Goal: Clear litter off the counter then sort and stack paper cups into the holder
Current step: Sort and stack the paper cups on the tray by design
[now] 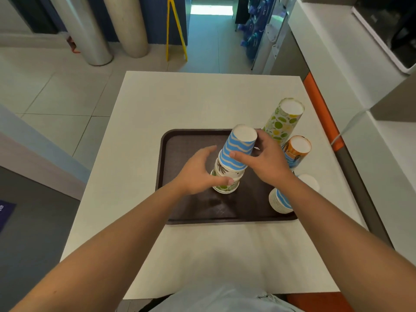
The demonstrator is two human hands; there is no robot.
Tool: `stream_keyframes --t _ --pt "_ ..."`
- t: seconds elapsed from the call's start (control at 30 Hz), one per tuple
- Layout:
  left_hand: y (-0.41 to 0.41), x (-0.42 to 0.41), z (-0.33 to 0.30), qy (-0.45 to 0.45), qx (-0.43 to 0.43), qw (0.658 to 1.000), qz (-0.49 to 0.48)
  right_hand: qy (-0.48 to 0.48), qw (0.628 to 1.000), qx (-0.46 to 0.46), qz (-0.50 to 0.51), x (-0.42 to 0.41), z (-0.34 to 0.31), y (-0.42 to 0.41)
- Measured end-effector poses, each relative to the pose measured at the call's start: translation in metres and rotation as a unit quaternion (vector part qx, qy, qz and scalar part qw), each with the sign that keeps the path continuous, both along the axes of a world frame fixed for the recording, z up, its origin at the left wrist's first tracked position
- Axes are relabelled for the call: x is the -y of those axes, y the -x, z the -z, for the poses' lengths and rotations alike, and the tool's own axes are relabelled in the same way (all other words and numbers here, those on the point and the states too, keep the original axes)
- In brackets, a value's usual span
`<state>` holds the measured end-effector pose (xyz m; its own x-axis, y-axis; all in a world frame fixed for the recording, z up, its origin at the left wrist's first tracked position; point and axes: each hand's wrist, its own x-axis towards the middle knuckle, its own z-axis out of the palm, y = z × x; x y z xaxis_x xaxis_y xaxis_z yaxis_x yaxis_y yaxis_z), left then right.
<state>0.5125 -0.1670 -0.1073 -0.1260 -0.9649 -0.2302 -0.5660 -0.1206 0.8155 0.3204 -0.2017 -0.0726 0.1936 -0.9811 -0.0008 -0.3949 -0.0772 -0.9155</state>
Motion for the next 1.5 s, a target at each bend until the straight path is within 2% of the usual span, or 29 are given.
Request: stream_keyframes --t 0.2,0.53,0.73,0.9,1.23,1.37,1.5 --pt "0.019 0.010 0.001 0.038 -0.043 0.998 -0.021 0.015 1.000 -0.011 -0.019 0.005 -0.010 0.000" --pt "0.019 0.012 0.013 0.038 -0.032 0.998 -0.025 0.035 0.999 0.031 0.007 0.008 -0.051 0.011" --pt "0.024 0.012 0.003 0.051 -0.037 0.998 -0.013 0.053 0.995 0.064 0.048 0.005 -0.076 0.029" --pt "0.032 0.015 0.002 0.054 -0.045 0.997 -0.025 0.073 0.991 0.036 0.105 -0.011 -0.088 0.064" --pt "0.042 0.008 0.014 0.046 -0.058 0.997 -0.033 -0.003 0.972 -0.057 0.227 -0.073 -0.005 0.123" --pt "0.050 0.006 0.011 0.045 -0.056 0.997 -0.026 -0.035 0.974 -0.058 0.217 -0.078 0.027 0.116" --pt "0.055 0.004 0.010 0.048 -0.054 0.997 -0.014 -0.044 0.971 -0.075 0.223 -0.074 0.029 0.109"
